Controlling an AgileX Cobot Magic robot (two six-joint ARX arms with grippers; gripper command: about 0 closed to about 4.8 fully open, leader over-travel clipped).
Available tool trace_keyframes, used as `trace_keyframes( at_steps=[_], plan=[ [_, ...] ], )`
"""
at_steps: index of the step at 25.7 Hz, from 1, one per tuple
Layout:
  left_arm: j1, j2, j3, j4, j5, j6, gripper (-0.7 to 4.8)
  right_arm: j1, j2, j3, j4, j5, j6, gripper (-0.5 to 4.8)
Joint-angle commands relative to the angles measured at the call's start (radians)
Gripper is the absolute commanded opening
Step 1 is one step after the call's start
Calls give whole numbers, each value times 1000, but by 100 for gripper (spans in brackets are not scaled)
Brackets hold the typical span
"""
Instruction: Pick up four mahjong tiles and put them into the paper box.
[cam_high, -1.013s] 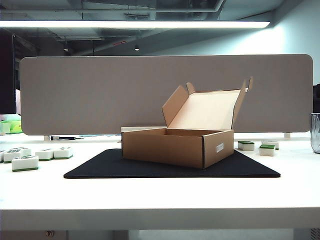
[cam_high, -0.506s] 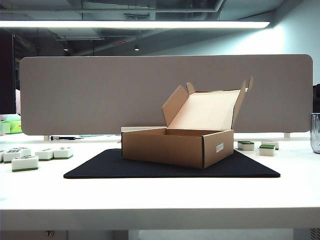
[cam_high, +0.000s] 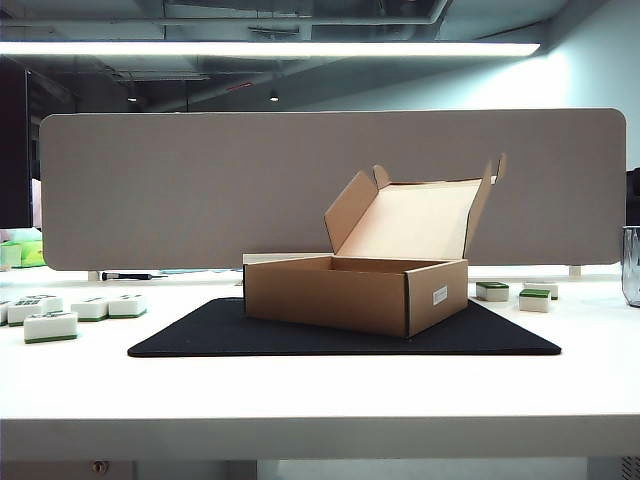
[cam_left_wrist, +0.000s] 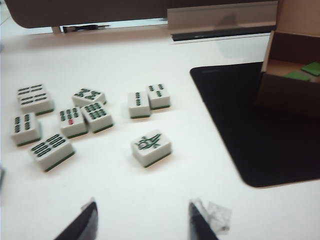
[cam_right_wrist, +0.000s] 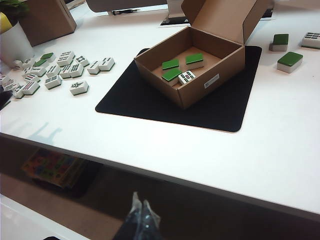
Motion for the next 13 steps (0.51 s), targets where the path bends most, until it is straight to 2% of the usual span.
trace_keyframes(
  at_steps=[1, 3, 13],
  plan=[
    [73, -54, -48, 21, -3, -57, 223, 0, -12, 2, 13, -2, -2, -1],
    [99, -105, -77, 10, -4, -67, 223, 0, -12, 2, 13, -2, -2, -1],
    [99, -103, -108, 19, -42, -82, 224, 0, -12, 2, 13, -2, -2, -1]
  ],
)
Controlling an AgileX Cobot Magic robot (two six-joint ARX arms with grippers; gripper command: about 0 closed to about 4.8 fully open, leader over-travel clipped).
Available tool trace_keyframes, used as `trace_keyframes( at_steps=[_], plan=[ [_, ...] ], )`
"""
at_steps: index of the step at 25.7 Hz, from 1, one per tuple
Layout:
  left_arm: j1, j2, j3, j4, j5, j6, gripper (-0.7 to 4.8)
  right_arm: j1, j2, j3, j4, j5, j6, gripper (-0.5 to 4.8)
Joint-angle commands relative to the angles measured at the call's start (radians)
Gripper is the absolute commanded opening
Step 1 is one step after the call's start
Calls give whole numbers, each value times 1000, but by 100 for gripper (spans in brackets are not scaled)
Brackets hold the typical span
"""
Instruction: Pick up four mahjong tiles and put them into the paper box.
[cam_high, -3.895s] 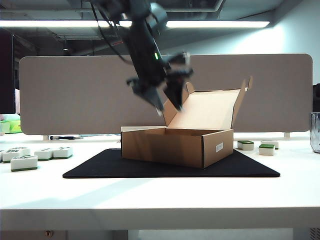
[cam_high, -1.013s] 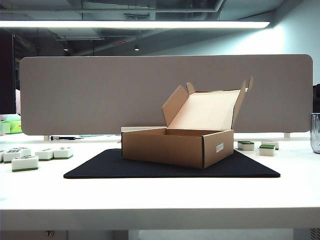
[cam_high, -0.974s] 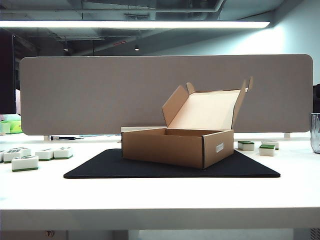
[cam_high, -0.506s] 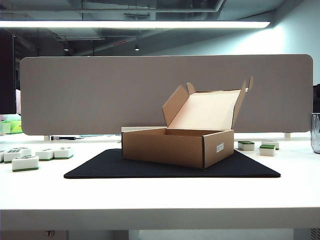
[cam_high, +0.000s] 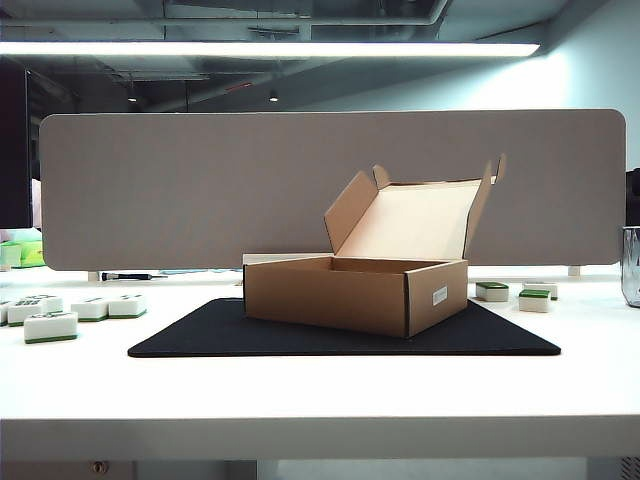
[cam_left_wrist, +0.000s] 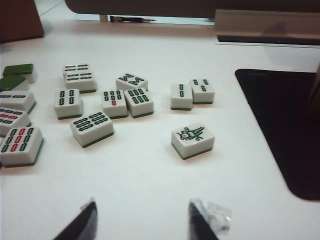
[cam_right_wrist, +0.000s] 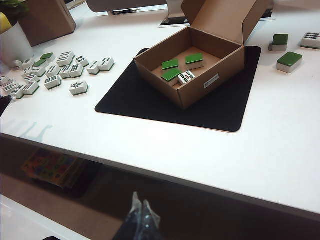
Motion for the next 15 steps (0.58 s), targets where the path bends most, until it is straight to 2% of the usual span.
trace_keyframes(
  at_steps=[1, 8, 11, 15],
  plan=[
    [-1, 0, -8, 0, -10, -6, 224, 0, -12, 3, 13, -2, -2, -1],
    [-13, -1, -7, 156, -36, -6, 224, -1, -12, 3, 13, -2, -2, -1],
    [-13, -1, -8, 117, -35, -10, 223, 0, -12, 3, 13, -2, -2, -1],
    [-13, -1, -7, -2, -29, -13, 223, 0, -12, 3, 13, -2, -2, -1]
  ],
)
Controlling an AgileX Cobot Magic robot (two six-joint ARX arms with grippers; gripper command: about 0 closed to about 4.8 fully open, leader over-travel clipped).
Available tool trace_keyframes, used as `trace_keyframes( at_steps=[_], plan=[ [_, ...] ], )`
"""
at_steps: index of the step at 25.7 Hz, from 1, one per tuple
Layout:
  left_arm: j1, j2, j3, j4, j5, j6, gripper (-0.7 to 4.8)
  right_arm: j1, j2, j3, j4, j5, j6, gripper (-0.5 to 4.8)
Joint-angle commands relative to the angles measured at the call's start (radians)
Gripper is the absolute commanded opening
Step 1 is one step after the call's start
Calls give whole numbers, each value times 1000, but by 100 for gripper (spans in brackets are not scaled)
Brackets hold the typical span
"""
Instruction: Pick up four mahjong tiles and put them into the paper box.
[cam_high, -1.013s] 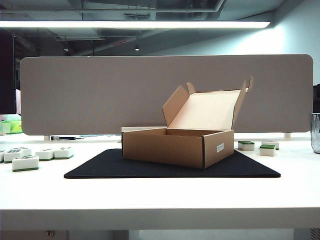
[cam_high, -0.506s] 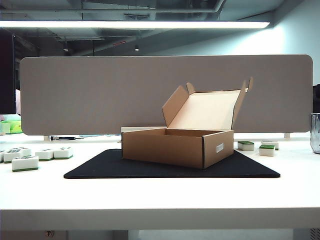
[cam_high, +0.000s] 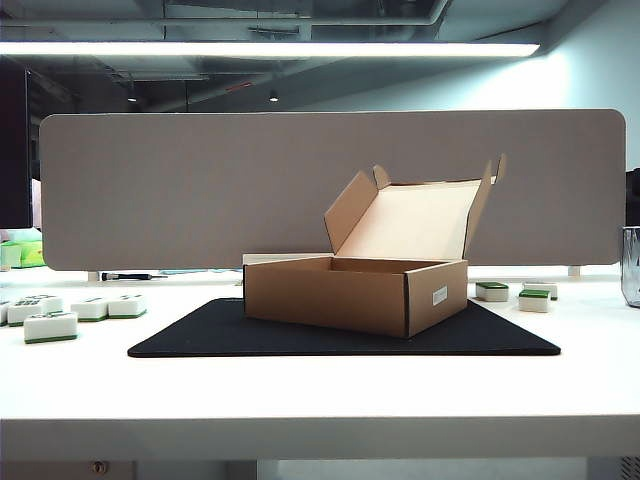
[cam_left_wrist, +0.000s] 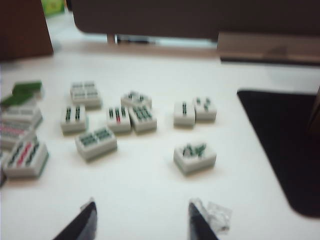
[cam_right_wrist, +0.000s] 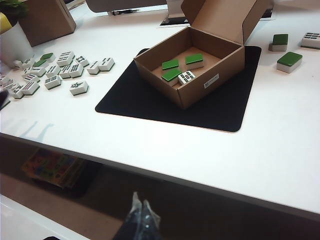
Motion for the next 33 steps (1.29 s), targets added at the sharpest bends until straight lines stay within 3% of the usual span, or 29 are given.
trace_keyframes(
  at_steps=[1, 19, 21, 25, 33],
  plan=[
    [1, 0, 2, -59, 3, 4, 224, 0, -12, 3, 13, -2, -2, -1],
    [1, 0, 2, -53, 2, 13, 224, 0, -12, 3, 12, -2, -4, -1],
    [1, 0, 2, -53, 2, 13, 223, -1, -12, 1, 41, 30, -68, -1],
    [1, 0, 2, -53, 2, 13, 224, -20, -12, -83, 286, 106, -48, -1],
    [1, 1, 2, -53, 2, 13, 224, -39, -12, -457, 821, 212, 220, -1]
  ],
)
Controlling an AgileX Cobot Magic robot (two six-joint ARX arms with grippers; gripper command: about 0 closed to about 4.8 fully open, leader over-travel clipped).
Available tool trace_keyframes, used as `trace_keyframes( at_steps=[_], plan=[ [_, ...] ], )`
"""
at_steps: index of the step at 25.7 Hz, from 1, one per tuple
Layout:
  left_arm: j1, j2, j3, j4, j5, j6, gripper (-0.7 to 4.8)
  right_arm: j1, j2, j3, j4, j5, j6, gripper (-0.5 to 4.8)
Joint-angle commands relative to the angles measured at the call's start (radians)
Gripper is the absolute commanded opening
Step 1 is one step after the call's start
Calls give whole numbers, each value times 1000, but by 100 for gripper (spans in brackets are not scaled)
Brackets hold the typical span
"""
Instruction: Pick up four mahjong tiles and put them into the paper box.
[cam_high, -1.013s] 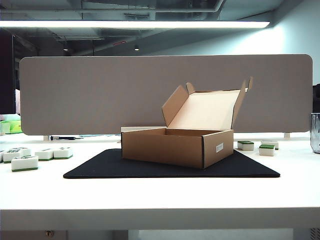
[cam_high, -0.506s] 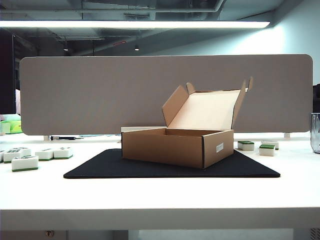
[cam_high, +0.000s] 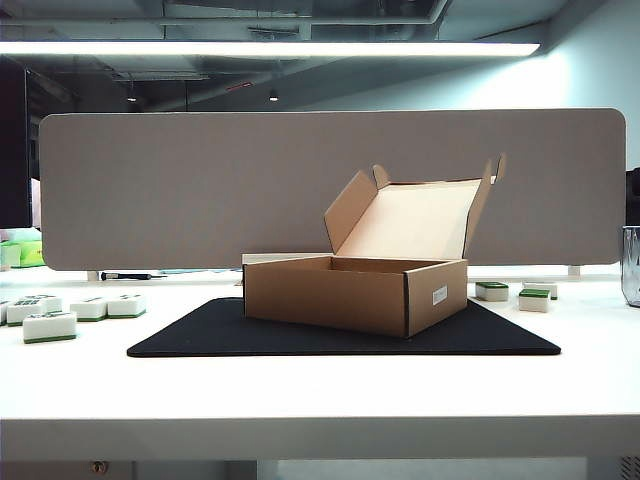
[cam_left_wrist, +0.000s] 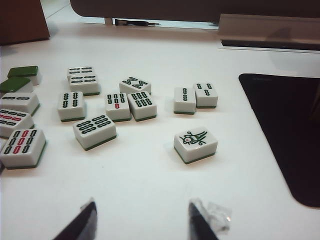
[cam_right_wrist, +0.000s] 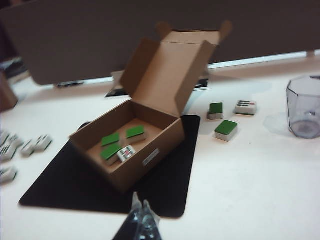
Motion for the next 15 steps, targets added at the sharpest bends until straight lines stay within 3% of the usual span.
trace_keyframes(
  at_steps=[1, 7, 11, 15],
  plan=[
    [1, 1, 0, -12, 0, 8, 224, 3, -11, -162, 283, 55, 121, -1],
    [1, 0, 0, -12, 0, 7, 223, 3, -12, -445, 563, 205, 164, -1],
    [1, 1, 0, -12, 0, 8, 223, 3, -12, -519, 622, 288, 164, -1],
    [1, 0, 0, -12, 0, 7, 224, 3, -12, -555, 583, 358, 142, -1]
  ],
)
